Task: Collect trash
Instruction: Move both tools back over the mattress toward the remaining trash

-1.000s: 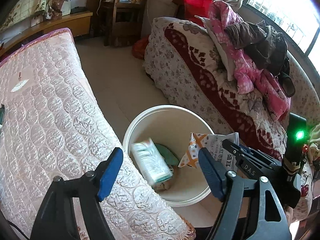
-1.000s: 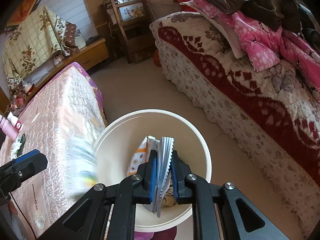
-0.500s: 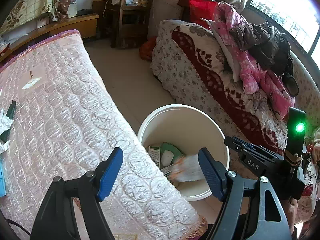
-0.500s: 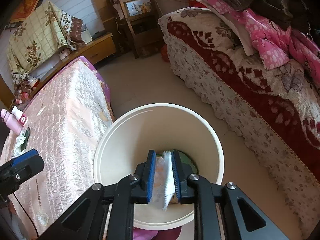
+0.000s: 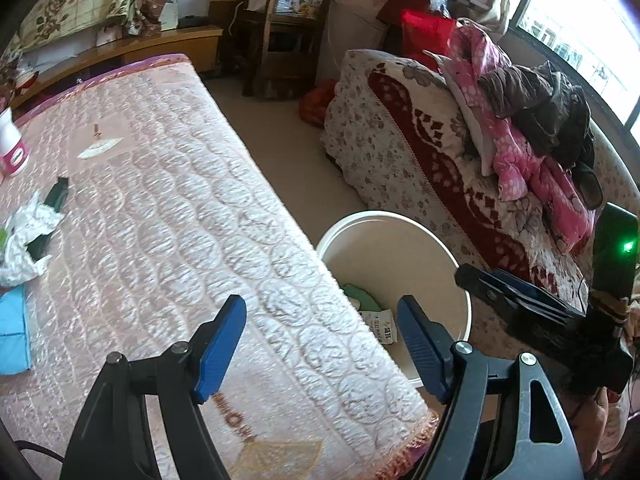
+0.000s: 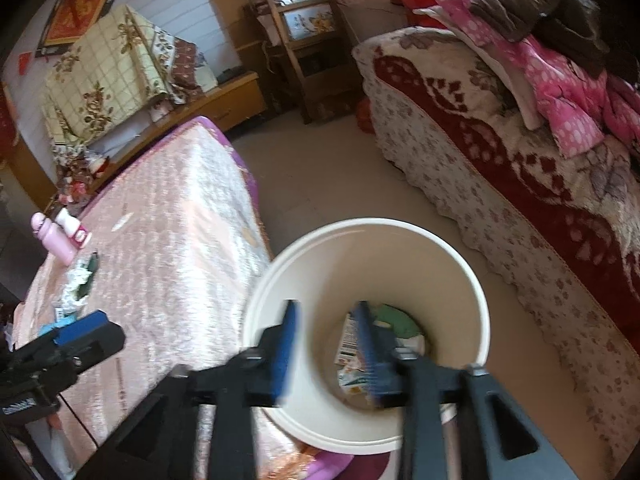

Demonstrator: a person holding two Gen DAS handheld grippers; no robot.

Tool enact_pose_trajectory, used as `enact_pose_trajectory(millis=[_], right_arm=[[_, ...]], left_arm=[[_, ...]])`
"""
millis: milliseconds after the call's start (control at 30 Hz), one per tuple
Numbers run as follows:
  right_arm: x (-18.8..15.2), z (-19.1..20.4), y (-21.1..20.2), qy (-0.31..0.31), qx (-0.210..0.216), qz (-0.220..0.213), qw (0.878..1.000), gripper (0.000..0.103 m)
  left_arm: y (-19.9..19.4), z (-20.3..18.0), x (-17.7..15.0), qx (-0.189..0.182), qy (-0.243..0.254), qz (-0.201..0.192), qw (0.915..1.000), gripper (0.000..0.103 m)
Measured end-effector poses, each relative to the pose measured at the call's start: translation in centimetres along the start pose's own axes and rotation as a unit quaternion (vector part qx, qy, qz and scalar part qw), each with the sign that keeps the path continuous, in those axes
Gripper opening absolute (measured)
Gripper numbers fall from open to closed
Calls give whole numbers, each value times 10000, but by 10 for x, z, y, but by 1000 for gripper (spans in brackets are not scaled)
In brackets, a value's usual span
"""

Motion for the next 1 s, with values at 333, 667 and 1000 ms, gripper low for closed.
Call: enact_pose_trajectory(millis=[333,667,1000], right_arm=[[-6,61,-4,-469,212,66,9987,98],[-23,131,4,-1147,381,283,9923,98],[-37,177,10,-1531,449,409,9863,98]], left_arm=[[-30,45,-13,273,-231,-203,9992,78],[-52,121,-21,793,-707,-338,9938,78],[-43,208,-19,1137,-1319,-149,9846,78]])
Point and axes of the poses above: each gripper's, at about its wrist camera, not at the fingertips, and y roughly the way its jaws point, z to its left, x to its top, the point moved 10 cm from there along y, roughly the way its jaws point, and after that the axes turned 8 degrees about z, right-handed, at the moved point
